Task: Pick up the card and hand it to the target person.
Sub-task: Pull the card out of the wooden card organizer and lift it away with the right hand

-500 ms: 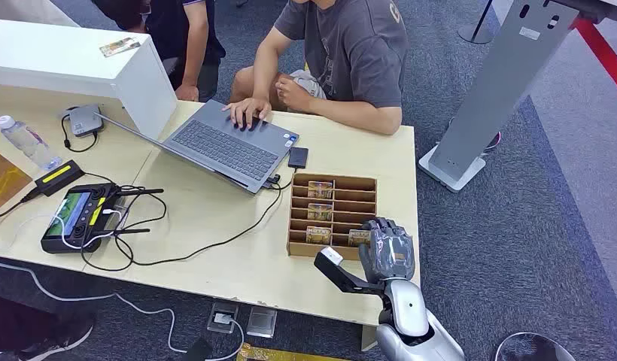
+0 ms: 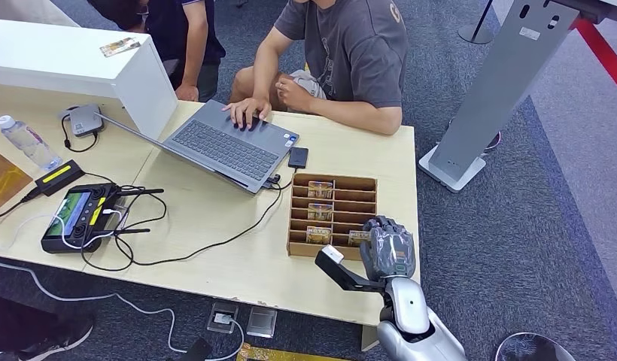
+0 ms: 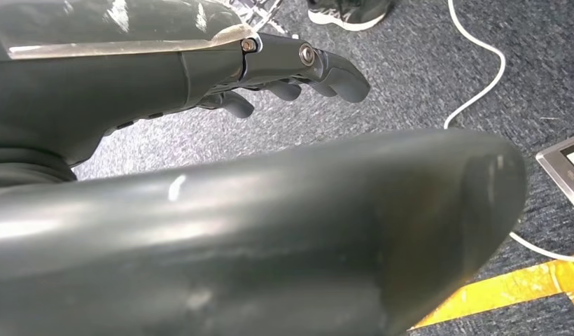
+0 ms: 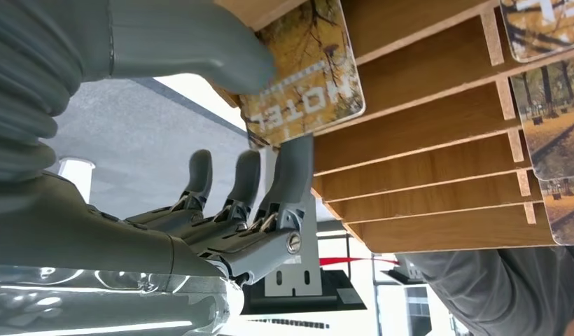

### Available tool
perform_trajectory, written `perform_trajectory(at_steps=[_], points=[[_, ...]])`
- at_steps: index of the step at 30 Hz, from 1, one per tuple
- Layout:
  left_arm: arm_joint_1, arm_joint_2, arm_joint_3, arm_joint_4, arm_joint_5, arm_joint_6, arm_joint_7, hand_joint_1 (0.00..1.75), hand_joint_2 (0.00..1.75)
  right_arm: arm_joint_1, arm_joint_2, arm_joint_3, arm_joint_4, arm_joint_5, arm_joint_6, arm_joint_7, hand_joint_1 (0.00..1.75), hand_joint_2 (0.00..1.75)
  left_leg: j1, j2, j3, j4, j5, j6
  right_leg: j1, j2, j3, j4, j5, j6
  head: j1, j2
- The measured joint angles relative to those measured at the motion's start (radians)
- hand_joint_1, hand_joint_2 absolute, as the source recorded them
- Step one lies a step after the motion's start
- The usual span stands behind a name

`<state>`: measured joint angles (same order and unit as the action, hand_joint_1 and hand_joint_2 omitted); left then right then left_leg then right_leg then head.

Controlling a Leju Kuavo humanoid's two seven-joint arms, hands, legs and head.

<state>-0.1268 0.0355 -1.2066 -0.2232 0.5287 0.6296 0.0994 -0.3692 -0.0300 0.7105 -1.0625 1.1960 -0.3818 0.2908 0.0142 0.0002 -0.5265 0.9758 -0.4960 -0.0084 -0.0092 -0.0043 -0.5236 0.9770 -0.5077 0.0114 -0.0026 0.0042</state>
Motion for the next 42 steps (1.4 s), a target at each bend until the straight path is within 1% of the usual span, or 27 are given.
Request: perform_trajectory(at_steps=[2, 14, 22, 26, 29, 33, 38, 42], points=[[0.000, 0.000, 0.000, 0.000, 0.000, 0.002, 0.001, 0.00, 0.00, -0.003, 0.002, 0.001, 0.002, 0.002, 0.001, 0.000, 1.28, 1.75, 0.000, 0.000, 0.000, 0.000, 0.000, 0.000, 0.000, 0.000, 0.000, 0.000, 0.000, 0.000, 0.000, 0.000], [0.000, 0.000, 0.000, 0.000, 0.002, 0.006, 0.002, 0.00, 0.00, 0.000, 0.020, 0.021, 0.004, -0.017, -0.004, -0.011, 1.54, 1.75, 0.000, 0.000, 0.000, 0.000, 0.000, 0.000, 0.000, 0.000, 0.000, 0.000, 0.000, 0.000, 0.000, 0.000], [0.000, 0.000, 0.000, 0.000, 0.002, 0.005, 0.000, 0.00, 0.00, 0.006, 0.024, 0.023, 0.006, -0.083, -0.019, -0.031, 1.53, 1.75, 0.000, 0.000, 0.000, 0.000, 0.000, 0.000, 0.000, 0.000, 0.000, 0.000, 0.000, 0.000, 0.000, 0.000], [0.000, 0.000, 0.000, 0.000, 0.002, 0.007, 0.002, 0.00, 0.00, 0.007, 0.025, 0.023, 0.006, -0.130, -0.029, -0.049, 1.56, 1.75, 0.000, 0.000, 0.000, 0.000, 0.000, 0.000, 0.000, 0.000, 0.000, 0.000, 0.000, 0.000, 0.000, 0.000], [0.000, 0.000, 0.000, 0.000, 0.002, 0.007, 0.002, 0.00, 0.00, 0.007, 0.025, 0.023, 0.003, -0.140, -0.039, -0.047, 1.56, 1.75, 0.000, 0.000, 0.000, 0.000, 0.000, 0.000, 0.000, 0.000, 0.000, 0.000, 0.000, 0.000, 0.000, 0.000], [0.000, 0.000, 0.000, 0.000, 0.002, 0.007, 0.000, 0.00, 0.00, 0.007, 0.015, 0.020, -0.022, -0.136, -0.047, -0.023, 1.51, 1.75, 0.000, 0.000, 0.000, 0.000, 0.000, 0.000, 0.000, 0.000, 0.000, 0.000, 0.000, 0.000, 0.000, 0.000], [0.000, 0.001, 0.000, 0.000, 0.002, 0.006, -0.001, 0.00, 0.00, 0.009, -0.013, 0.010, -0.094, -0.095, -0.054, 0.015, 1.41, 1.75, 0.000, 0.000, 0.000, 0.000, 0.000, 0.000, 0.000, 0.000, -0.001, 0.000, 0.000, 0.000, 0.000, 0.000], [0.001, 0.002, 0.000, 0.000, 0.003, 0.006, -0.001, 0.00, 0.00, 0.012, -0.040, -0.015, -0.178, -0.048, -0.055, 0.038, 1.43, 1.75, 0.000, 0.000, 0.000, 0.001, 0.000, 0.000, 0.000, 0.000, -0.001, 0.000, 0.000, 0.000, 0.000, 0.000]])
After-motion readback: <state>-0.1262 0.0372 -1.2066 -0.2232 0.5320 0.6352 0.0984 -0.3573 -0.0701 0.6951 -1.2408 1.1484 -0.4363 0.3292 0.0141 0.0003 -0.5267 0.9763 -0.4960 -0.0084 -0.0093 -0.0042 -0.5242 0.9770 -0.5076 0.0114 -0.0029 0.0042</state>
